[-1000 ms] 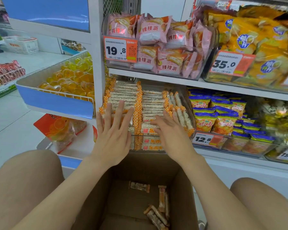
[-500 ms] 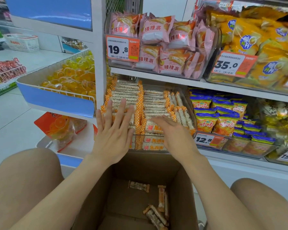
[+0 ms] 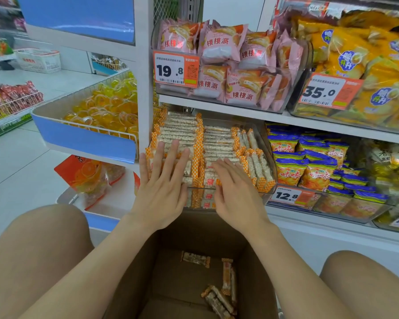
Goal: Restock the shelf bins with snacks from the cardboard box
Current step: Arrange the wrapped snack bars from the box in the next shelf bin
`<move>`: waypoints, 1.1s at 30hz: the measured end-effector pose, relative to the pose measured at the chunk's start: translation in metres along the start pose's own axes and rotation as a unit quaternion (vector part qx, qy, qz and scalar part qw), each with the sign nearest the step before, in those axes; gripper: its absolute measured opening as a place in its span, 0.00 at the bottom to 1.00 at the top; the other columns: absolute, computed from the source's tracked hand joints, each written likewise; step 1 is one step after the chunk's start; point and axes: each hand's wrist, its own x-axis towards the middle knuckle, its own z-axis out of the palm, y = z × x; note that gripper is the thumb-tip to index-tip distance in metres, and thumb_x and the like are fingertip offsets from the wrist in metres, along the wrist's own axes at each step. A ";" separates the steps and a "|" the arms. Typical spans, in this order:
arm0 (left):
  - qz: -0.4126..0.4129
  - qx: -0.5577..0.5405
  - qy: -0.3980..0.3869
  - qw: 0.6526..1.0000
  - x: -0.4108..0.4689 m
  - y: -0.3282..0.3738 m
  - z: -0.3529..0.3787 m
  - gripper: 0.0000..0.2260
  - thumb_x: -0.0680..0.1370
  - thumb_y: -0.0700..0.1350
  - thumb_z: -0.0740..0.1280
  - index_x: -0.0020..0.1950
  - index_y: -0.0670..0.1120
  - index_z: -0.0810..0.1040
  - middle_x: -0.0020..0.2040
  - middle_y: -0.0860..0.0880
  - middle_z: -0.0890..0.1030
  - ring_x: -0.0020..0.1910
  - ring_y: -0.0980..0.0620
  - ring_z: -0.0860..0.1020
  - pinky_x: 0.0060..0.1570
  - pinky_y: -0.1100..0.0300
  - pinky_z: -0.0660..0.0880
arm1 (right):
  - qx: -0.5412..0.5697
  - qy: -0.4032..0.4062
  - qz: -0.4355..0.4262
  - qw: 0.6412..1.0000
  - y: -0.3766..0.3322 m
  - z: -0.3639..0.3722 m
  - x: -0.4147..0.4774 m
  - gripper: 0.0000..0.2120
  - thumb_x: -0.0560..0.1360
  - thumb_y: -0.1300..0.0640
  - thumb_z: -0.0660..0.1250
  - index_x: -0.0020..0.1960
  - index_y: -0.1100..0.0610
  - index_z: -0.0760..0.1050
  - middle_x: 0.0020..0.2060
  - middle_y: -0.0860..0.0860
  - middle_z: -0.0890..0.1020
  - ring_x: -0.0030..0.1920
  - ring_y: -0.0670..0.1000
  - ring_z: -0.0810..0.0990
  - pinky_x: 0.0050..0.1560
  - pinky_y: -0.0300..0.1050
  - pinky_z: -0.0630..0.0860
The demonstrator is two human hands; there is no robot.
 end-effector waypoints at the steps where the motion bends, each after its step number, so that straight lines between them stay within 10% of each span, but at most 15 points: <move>1: -0.002 -0.009 0.001 1.000 0.000 -0.001 -0.002 0.34 0.84 0.54 0.57 0.86 0.47 0.48 0.86 0.42 0.45 0.84 0.37 0.43 0.78 0.29 0.46 | 0.000 0.014 0.003 1.000 -0.002 -0.001 0.000 0.26 0.80 0.61 0.66 0.78 0.59 0.69 0.75 0.56 0.74 0.79 0.55 0.67 0.81 0.55 0.61; 11: -0.179 -0.299 0.015 0.937 -0.007 -0.017 -0.028 0.42 0.78 0.45 0.73 0.85 0.45 0.50 0.83 0.45 0.52 0.83 0.46 0.48 0.78 0.48 0.51 | 0.039 0.092 -0.053 0.994 -0.038 0.012 0.023 0.11 0.81 0.57 0.71 0.63 0.57 0.81 0.58 0.54 0.78 0.58 0.54 0.78 0.58 0.51 0.77; 16: -0.303 -0.433 -0.027 0.849 -0.007 -0.021 -0.025 0.25 0.86 0.43 0.64 0.81 0.45 0.59 0.63 0.53 0.76 0.49 0.65 0.76 0.44 0.73 0.70 | 0.020 0.097 -0.040 0.994 -0.043 0.032 0.035 0.06 0.81 0.55 0.71 0.56 0.54 0.85 0.48 0.50 0.81 0.52 0.54 0.77 0.51 0.54 0.75; 20: -0.298 -0.420 0.015 0.857 -0.007 -0.023 -0.017 0.15 0.84 0.43 0.66 0.70 0.45 0.70 0.61 0.51 0.79 0.56 0.53 0.77 0.42 0.74 0.69 | -0.033 0.109 -0.033 0.993 -0.048 0.036 0.033 0.04 0.81 0.55 0.72 0.54 0.51 0.86 0.46 0.46 0.83 0.53 0.54 0.78 0.54 0.50 0.68; 33: -0.254 -0.323 0.092 0.907 -0.005 -0.018 -0.023 0.27 0.80 0.40 0.72 0.75 0.42 0.65 0.70 0.43 0.69 0.63 0.58 0.65 0.55 0.81 0.60 | -0.026 0.096 0.015 0.995 -0.064 0.024 0.046 0.15 0.80 0.51 0.71 0.66 0.50 0.79 0.63 0.53 0.74 0.63 0.57 0.72 0.60 0.54 0.71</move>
